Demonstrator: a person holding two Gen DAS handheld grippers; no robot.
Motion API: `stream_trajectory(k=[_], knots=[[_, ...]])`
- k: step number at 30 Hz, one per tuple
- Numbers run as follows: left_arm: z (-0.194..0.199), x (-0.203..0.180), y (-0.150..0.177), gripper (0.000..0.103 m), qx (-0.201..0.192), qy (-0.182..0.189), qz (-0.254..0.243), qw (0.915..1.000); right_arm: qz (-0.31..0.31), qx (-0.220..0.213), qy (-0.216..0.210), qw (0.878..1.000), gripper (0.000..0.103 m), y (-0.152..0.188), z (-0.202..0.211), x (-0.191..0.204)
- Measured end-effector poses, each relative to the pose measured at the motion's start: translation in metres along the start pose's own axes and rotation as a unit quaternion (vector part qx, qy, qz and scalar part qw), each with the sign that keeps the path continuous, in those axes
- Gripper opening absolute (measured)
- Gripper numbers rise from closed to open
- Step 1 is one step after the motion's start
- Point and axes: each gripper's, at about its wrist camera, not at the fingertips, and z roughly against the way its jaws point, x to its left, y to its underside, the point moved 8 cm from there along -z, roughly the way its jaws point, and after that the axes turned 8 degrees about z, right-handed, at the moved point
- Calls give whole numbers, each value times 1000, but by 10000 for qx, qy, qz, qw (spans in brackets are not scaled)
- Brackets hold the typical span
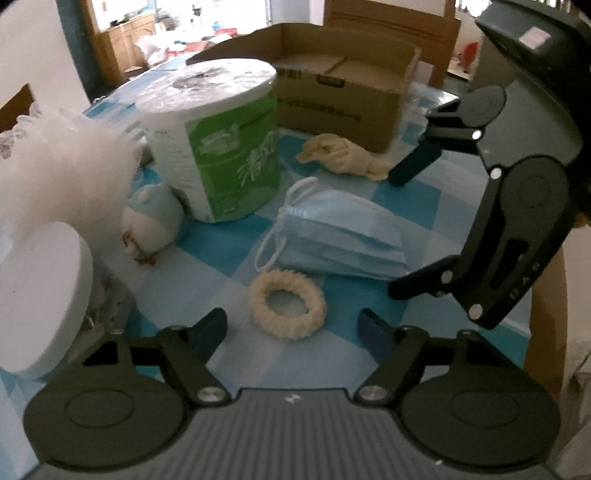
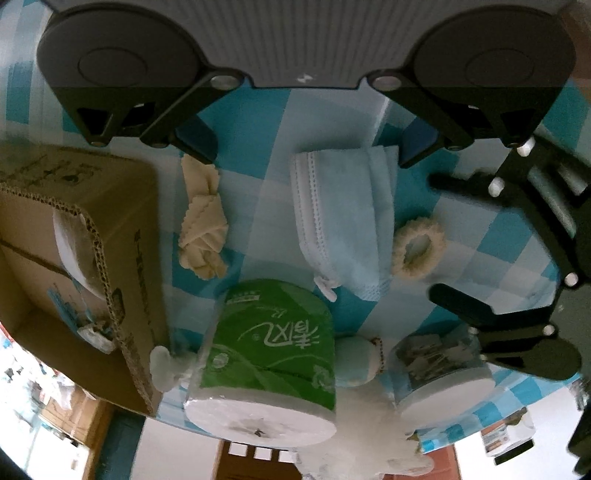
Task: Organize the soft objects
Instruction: 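Grasp the cream hair tie with left tool while right tool grasps the blue mask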
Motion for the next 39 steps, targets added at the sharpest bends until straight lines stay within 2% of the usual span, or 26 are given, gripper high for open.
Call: stream_trajectory(k=[3, 9, 12, 17, 23, 26, 34, 39], knots=[[-1, 5, -3, 73, -43, -29, 89, 9999, 113, 9, -67, 9999, 103, 2, 1, 0], [-2, 7, -10, 44, -155, -17, 334, 9993, 118, 28, -72, 9999, 103, 4, 3, -1], [1, 8, -10, 33, -163, -116, 408, 9990, 103, 37, -59, 9999, 103, 4, 4, -1], [7, 20, 0, 31, -163, -413, 881, 9951, 12, 116, -11, 9999, 103, 2, 4, 1], [16, 30, 14, 31, -128, -549, 1246, 9906, 48, -6, -26, 10000, 102, -8, -3, 10], [17, 31, 15, 31, -122, -585, 1270, 9901, 84, -102, -31, 9999, 95, -20, -8, 16], [18, 30, 16, 31, -33, -599, 1305, 9896, 34, -193, 46, 9998, 51, -41, -9, 16], [17, 30, 11, 30, 19, -548, 1387, 9888, -49, -168, 146, 9997, 43, -42, -5, 11]])
